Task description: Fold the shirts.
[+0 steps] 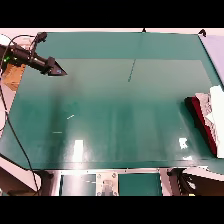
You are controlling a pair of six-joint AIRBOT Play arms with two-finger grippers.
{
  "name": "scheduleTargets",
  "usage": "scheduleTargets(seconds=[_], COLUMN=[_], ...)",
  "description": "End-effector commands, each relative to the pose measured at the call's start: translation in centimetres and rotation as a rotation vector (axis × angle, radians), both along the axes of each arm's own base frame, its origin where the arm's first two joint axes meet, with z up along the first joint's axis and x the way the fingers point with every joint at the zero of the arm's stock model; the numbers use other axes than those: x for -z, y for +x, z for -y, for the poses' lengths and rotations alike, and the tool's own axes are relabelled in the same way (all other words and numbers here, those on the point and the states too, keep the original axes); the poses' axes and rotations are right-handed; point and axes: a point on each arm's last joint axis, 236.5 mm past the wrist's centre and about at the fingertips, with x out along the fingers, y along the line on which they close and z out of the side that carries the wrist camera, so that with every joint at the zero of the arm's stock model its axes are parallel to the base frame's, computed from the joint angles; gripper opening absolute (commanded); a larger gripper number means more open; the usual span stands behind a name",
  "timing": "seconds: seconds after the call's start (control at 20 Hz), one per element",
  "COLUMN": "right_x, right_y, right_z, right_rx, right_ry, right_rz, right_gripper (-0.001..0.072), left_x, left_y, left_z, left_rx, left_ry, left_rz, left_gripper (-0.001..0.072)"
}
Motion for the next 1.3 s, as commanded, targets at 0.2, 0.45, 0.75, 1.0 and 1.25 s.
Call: scheduleTargets(seconds=[0.2,0.45,0.75,1.0,1.25], right_x=[-4.9,1.9,6.4,6.7,6.7], right_y=[19.6,17.5,11.3,8.9,8.9], right_z=[-12.4,-28.6,-38.9,-41.3,-41.3], right_rx=[-0.509,-0.833,-1.043,-1.142,-1.141], right_ry=[-0.056,0.047,0.099,0.162,0.162], right_rz=[0.484,0.438,0.429,0.379,0.379], right_gripper=[0.0015,0.0015,0.0016,0.0016,0.0016], left_x=[-3.6,-1.4,4.6,4.7,4.7], left_y=[-1.7,-9.1,-19.5,-22.8,-22.8], left_z=[0.3,1.3,1.4,2.0,2.0], left_rx=[-0.046,-0.141,-0.198,-0.132,-0.133], left_ry=[0.001,-0.002,0.078,0.075,0.072], left_rz=[0.034,-0.038,-0.105,-0.215,-0.215], left_gripper=[0.0023,0.0023,0.0025,0.0025,0.0025])
